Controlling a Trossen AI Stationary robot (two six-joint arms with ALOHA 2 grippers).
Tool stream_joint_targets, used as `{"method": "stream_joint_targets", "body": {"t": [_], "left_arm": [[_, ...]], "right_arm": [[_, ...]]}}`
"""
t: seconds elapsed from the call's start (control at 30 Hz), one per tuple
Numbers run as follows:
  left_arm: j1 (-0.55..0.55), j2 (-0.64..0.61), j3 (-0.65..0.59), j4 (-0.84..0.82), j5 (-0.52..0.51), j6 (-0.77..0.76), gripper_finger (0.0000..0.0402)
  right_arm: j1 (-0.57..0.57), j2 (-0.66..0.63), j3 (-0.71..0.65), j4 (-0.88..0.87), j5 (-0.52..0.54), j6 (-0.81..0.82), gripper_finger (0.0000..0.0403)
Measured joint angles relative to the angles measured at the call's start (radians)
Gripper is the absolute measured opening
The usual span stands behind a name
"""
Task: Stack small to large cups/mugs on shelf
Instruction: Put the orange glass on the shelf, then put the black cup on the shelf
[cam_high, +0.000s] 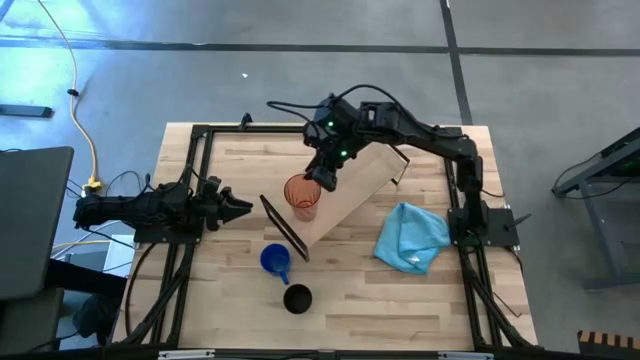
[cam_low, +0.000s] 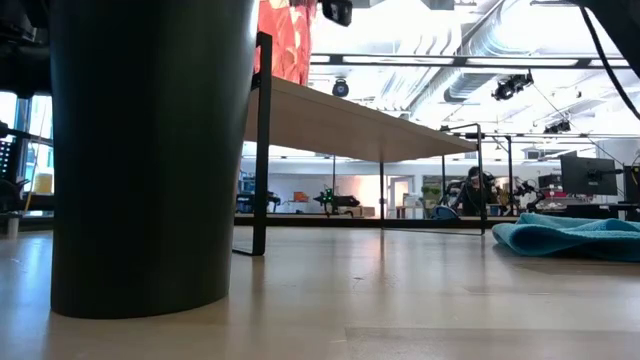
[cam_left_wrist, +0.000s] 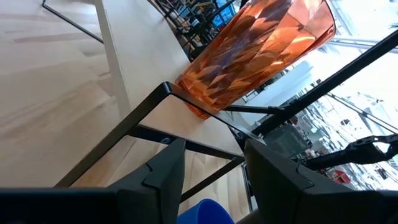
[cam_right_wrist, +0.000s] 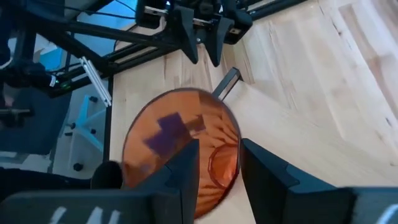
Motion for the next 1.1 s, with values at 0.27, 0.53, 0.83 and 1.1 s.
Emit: {"method": "stream_joint_targets", "body": {"t": [0.27, 0.53, 0.83, 1.1], "left_arm": [[0.0, 0.0, 0.0, 0.002, -0.002, -0.005, 0.0156], [0.0, 0.0, 0.0, 0.002, -0.001, -0.033, 0.0156], [0.0, 0.0, 0.0, 0.003, 0.137, -0.127, 0.0156], [0.0, 0.0, 0.0, 0.028, 0.339, -0.259, 0.0156]], "right_arm": [[0.003, -0.098, 0.0, -0.037, 0.047, -0.061, 0.0106], [0.015, -0.239, 0.0, -0.328, 0.118, -0.119, 0.0106], [0.165, -0.388, -0.098, -0.407, 0.085, -0.12, 0.0106], [0.279, -0.504, -0.343, -0.391, 0.086, 0.066, 0.0106]]}}
